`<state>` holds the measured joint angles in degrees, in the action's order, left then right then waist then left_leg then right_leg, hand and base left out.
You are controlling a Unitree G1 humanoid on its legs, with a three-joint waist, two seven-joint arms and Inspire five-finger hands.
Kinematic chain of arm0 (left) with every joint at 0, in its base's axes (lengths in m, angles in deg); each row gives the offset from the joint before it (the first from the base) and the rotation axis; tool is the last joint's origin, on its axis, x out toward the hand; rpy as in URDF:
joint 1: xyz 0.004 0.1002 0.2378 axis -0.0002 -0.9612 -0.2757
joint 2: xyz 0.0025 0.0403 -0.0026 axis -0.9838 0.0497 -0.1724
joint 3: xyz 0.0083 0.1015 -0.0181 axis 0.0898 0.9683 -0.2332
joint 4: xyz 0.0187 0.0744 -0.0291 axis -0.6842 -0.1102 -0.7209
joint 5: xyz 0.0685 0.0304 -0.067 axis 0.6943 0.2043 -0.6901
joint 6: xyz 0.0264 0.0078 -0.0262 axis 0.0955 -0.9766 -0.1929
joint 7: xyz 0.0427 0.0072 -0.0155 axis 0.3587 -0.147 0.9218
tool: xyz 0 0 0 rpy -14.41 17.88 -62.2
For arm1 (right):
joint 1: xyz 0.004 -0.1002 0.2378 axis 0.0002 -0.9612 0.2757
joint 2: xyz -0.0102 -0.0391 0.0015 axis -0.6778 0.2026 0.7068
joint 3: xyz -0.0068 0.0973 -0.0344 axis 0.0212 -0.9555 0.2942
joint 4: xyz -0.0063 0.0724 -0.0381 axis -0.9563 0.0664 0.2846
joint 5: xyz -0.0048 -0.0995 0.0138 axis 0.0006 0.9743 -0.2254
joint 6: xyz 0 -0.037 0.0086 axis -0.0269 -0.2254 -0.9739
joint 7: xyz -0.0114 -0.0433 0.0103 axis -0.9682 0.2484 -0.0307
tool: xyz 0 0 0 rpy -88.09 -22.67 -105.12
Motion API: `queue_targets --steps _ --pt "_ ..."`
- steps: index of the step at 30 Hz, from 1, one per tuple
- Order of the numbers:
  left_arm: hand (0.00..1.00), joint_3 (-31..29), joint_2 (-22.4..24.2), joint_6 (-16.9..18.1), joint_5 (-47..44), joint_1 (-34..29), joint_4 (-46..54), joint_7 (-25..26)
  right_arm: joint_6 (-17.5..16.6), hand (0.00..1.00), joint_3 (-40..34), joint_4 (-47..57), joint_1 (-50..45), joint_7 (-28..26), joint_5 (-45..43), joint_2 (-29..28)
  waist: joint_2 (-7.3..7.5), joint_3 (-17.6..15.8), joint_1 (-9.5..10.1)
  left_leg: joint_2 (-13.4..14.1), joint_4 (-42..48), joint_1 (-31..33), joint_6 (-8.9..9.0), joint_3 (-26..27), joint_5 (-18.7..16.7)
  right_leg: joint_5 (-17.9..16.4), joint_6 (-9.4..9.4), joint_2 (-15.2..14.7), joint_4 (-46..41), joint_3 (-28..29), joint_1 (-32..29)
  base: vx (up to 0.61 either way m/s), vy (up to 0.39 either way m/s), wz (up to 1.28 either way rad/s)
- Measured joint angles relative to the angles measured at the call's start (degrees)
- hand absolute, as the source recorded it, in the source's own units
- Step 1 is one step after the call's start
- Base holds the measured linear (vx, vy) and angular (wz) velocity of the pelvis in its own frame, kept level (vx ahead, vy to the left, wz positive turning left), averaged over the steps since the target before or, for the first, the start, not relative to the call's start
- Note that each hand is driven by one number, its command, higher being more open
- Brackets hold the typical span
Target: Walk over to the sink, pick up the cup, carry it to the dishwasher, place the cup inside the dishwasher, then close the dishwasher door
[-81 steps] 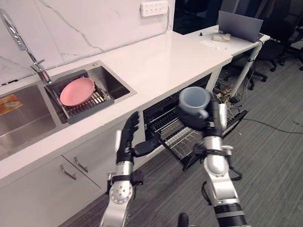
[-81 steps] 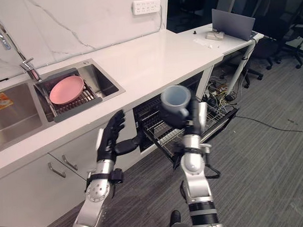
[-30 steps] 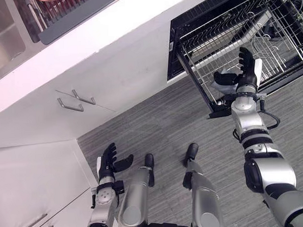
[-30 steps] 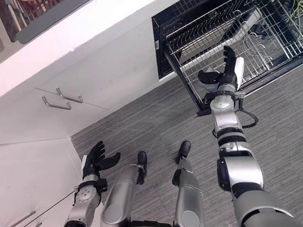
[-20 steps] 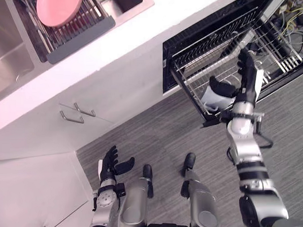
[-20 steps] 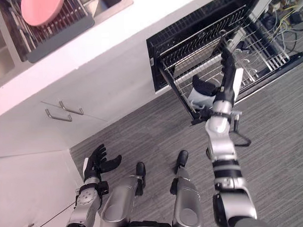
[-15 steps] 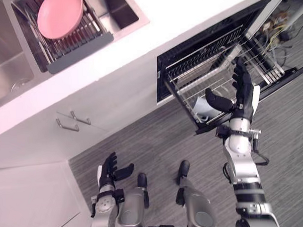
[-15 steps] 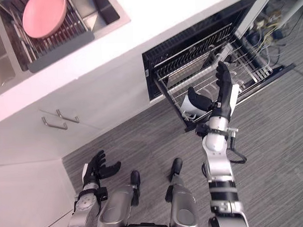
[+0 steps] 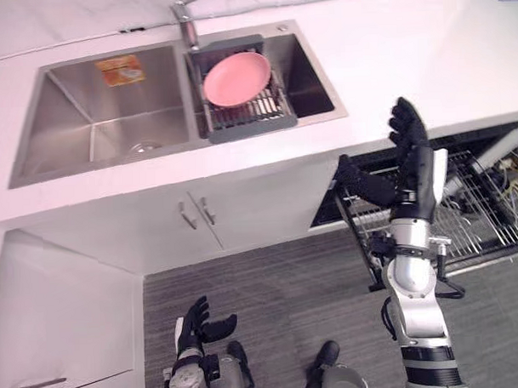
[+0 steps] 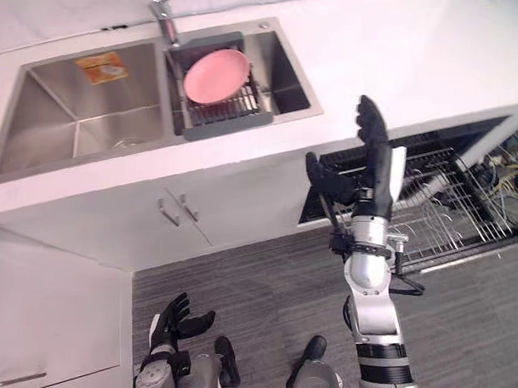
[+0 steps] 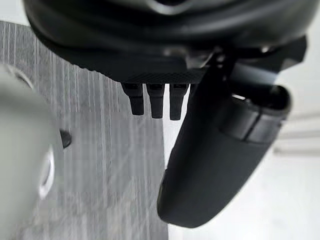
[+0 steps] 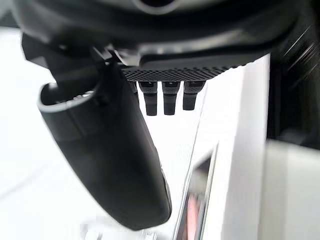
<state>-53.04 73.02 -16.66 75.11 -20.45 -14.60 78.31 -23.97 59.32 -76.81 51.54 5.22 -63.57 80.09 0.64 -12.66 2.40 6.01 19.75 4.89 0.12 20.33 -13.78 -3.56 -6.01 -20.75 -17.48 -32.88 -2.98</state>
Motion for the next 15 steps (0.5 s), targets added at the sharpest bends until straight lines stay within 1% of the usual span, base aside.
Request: queue_targets --steps 1,2,3,4,5,6,7,8,9,10,11,12,13,15 --pt "0.9 0.0 -0.6 0.0 0.0 -0.2 -1.1 -0.1 0.1 0.9 1.4 -1.2 0.8 -0.2 0.6 0.9 0.22 0.3 -0.18 -0.7 1.5 -0.2 -0.74 -0.2 -1.6 -1.0 2.26 -2.7 -8.1 3.1 -3.0 0.05 0.191 0.09" --pt "0.9 0.1 -1.0 -0.1 0.0 -0.3 -1.5 -0.1 0.2 0.9 1.7 -1.9 1.4 -0.4 0.9 1.4 0.59 0.4 -0.3 -1.3 1.8 -0.6 -0.98 -0.4 -2.0 -0.9 3.34 -3.9 -12.1 5.8 -4.7 0.1 0.199 0.39" --pt "0.9 1.0 -2.1 -0.2 0.2 -1.0 -1.6 -0.2 0.4 0.9 1.8 -4.0 2.6 -0.6 2.2 2.4 1.77 0.8 -1.14 -3.0 1.7 -1.7 -1.93 -2.3 -2.6 -0.4 4.78 -5.0 -20.0 14.6 -9.0 0.12 0.149 0.53" --pt "0.9 1.1 -2.5 -0.2 0.1 -1.2 -1.6 -0.2 0.5 0.9 1.8 -5.0 2.9 -0.6 2.2 3.0 1.99 1.0 -1.71 -3.1 1.6 -1.9 -2.1 -3.3 -2.8 -1.6 3.84 -4.0 -21.7 17.8 -9.9 0.17 0.071 0.74" --pt "0.9 1.1 -2.9 -0.2 0.2 -1.3 -1.5 -0.2 0.6 0.9 1.8 -6.3 3.8 -0.7 2.4 4.0 2.09 1.1 -2.01 -3.1 1.4 -2.2 -2.09 -4.7 -3.0 -4.2 2.76 -1.5 -22.7 21.0 -10.8 0.17 0.015 0.73" --pt "0.9 1.0 -3.2 -0.2 0.2 -1.3 -1.5 -0.1 0.8 0.9 1.9 -7.6 5.2 -0.9 2.7 5.7 2.1 1.1 -1.97 -3.1 0.6 -2.9 -1.46 -6.3 -2.7 -6.6 3.09 2.5 -21.8 23.8 -12.3 0.23 -0.013 0.85" --pt "0.9 1.1 -3.2 -0.2 0.2 -1.3 -1.5 -0.1 0.8 0.9 1.9 -8.8 7.2 -1.1 2.8 7.8 2.02 1.1 -2.14 -3.2 -0.2 -3.7 -1.01 -7.7 -2.4 -7.4 3.09 6.1 -19.3 25.7 -13.6 0.21 -0.028 0.75" --pt "0.9 1.1 -3.1 -0.2 0.2 -1.3 -1.5 -0.1 0.8 0.9 1.9 -9.2 8.0 -1.2 2.9 9.0 2.01 1.1 -2.22 -3.3 -0.5 -4.0 -0.84 -8.4 -2.4 -7.4 3.03 7.8 -17.3 26.3 -14.2 0.3 -0.084 0.91" --pt "0.9 1.1 -3.5 -0.2 1.3 -1.3 -1.6 -0.1 1.4 0.9 1.9 -9.0 9.3 -1.0 4.8 12.0 2.65 1.6 -2.36 -4.3 -0.5 -4.2 0.23 -10.7 -2.7 -4.5 3.48 11.3 -10.1 27.4 -14.9 0.28 -0.109 0.81" --pt "0.9 1.1 -3.6 -0.1 1.7 -1.0 -2.3 -0.2 1.4 0.9 1.9 -8.8 9.5 -1.0 4.9 13.5 2.58 1.8 -2.57 -4.7 -0.2 -4.3 0.91 -11.8 -3.1 -4.1 2.82 11.8 -9.2 27.6 -15.1 0.37 -0.114 0.83" --pt "0.9 1.2 -2.3 -0.3 2.3 -1.1 -3.2 -0.2 1.5 0.9 1.9 -8.7 10.1 -1.3 5.0 15.8 0.04 3.2 -2.22 -2.8 -0.6 -3.9 1.76 -13.1 -3.2 -4.2 2.84 12.8 -7.2 26.1 -13.6 0.26 -0.08 0.41" --pt "0.9 1.3 -1.9 -0.3 2.4 -1.2 -3.2 -0.4 1.5 0.9 1.8 -8.6 10.2 -1.3 5.0 16.2 -0.64 3.6 -2.25 -2.3 -0.8 -3.8 2.05 -13.3 -3.1 -4.2 2.85 13.3 -6.0 25.6 -12.8 0.32 -0.085 0.34" --pt "0.9 1.4 -1.3 -0.3 2.4 -1.5 -3.3 -0.7 1.7 0.9 1.6 -8.7 10.2 -1.3 5.1 16.9 -1.45 4.0 -2.54 -1.3 -1.1 -4.0 2.84 -13.3 -2.7 -4.2 2.9 13.9 -4.0 24.3 -11.3 0.29 -0.098 0.25" --pt "0.9 2.0 -1.2 -0.3 2.6 -1.2 -3.4 -1.2 2.6 0.9 1.4 -9.0 10.2 -1.3 5.1 17.1 -1.55 4.0 -3.39 -0.2 1.8 -3.7 3.48 -12.7 -2.3 -4.1 3.1 14.4 -1.1 22.7 -8.0 0.25 -0.085 0.32"
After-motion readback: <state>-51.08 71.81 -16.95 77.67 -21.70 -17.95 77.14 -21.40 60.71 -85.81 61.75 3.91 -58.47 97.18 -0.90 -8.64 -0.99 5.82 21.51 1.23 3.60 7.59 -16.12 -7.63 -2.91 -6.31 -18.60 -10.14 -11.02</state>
